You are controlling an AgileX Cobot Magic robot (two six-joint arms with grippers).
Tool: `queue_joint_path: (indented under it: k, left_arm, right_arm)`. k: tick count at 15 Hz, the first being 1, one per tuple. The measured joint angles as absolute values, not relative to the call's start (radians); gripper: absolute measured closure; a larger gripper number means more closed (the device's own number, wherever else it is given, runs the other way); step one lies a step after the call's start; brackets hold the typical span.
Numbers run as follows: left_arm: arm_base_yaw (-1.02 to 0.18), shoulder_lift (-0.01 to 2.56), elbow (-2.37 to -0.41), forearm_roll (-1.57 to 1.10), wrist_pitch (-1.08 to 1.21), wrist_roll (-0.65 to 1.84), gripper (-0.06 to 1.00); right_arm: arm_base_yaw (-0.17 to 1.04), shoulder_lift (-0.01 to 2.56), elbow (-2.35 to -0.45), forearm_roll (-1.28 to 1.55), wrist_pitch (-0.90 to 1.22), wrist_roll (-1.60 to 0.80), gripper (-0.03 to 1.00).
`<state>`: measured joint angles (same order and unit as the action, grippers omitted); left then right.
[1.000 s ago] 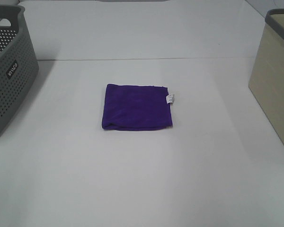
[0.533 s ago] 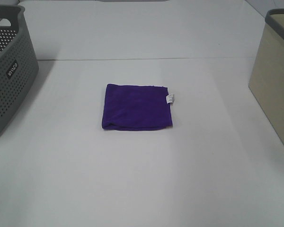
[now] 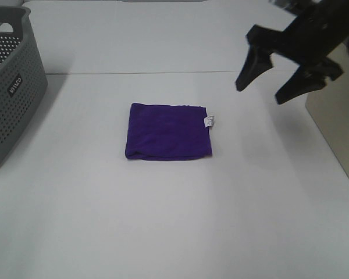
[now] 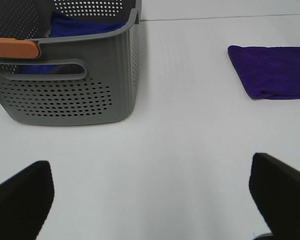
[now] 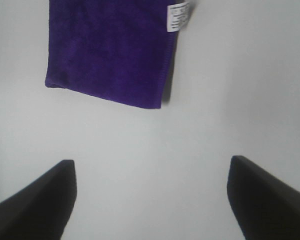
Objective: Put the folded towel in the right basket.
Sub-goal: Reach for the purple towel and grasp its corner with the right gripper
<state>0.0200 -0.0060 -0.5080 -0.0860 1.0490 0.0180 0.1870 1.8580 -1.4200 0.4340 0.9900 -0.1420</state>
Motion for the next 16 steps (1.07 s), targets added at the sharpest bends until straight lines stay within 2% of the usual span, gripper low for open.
queue_joint_path:
  k: [2, 6, 9, 16]
  left_arm:
    - [0.02, -0.006, -0.508, -0.086, 1.049, 0.018, -0.05]
    - [0.02, -0.006, -0.508, -0.086, 1.049, 0.017, -0.05]
    - [0.02, -0.006, -0.508, -0.086, 1.049, 0.015, -0.05]
    - [0.02, -0.006, -0.508, -0.086, 1.049, 0.014, -0.05]
  right_arm:
    - [0.227, 2.011, -1.528, 0.449, 0.989, -0.143, 0.17]
    - [0.226, 2.192, -1.666, 0.474, 0.969, -0.143, 0.17]
    - [0.226, 2.25, -1.676, 0.573, 0.926, -0.194, 0.17]
    - [0.226, 2.302, -1.676, 0.582, 0.847, -0.221, 0.17]
